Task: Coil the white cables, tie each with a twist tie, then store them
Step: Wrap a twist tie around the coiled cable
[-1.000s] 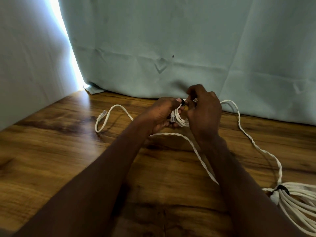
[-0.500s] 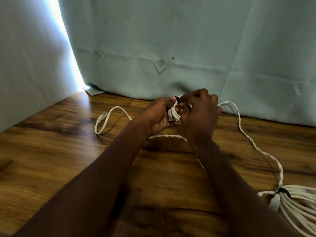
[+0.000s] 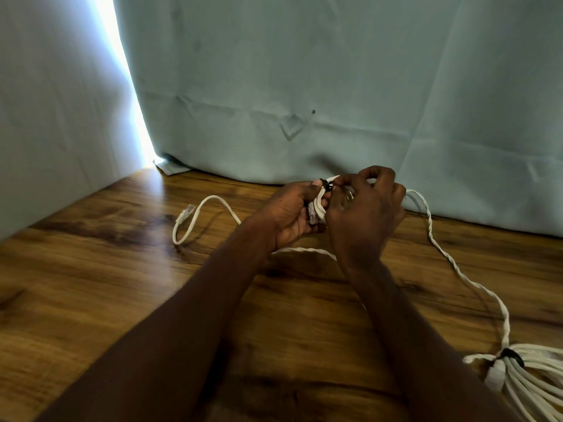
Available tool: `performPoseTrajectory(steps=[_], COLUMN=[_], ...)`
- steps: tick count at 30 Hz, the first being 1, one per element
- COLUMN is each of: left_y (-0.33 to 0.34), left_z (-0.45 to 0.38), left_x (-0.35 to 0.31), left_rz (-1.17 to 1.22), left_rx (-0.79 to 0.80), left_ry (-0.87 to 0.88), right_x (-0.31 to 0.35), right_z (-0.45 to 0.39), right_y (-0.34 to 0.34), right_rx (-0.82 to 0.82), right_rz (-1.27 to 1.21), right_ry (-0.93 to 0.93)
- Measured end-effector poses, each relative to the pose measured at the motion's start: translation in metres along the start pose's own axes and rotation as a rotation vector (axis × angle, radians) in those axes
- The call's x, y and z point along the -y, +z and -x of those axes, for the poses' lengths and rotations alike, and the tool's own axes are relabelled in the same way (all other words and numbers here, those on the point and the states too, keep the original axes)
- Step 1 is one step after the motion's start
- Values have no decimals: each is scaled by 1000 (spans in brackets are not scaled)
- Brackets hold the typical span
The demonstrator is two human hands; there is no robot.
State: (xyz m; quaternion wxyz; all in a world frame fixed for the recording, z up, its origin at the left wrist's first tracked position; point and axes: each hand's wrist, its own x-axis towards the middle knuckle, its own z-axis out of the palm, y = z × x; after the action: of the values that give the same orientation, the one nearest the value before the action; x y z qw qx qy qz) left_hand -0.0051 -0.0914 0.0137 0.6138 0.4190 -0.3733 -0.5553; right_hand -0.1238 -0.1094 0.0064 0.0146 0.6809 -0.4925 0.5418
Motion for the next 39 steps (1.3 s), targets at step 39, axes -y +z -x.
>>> performPoseTrajectory(steps=[39], left_y=[0], left_z=[0], left_x=[6], left_rz=[-144], left_rx=[-3], left_ry=[205], right_x=[-9], right_z=[-9], right_y=[-1], right_rx=[94], right_rz=[-132], right_ry=[-134])
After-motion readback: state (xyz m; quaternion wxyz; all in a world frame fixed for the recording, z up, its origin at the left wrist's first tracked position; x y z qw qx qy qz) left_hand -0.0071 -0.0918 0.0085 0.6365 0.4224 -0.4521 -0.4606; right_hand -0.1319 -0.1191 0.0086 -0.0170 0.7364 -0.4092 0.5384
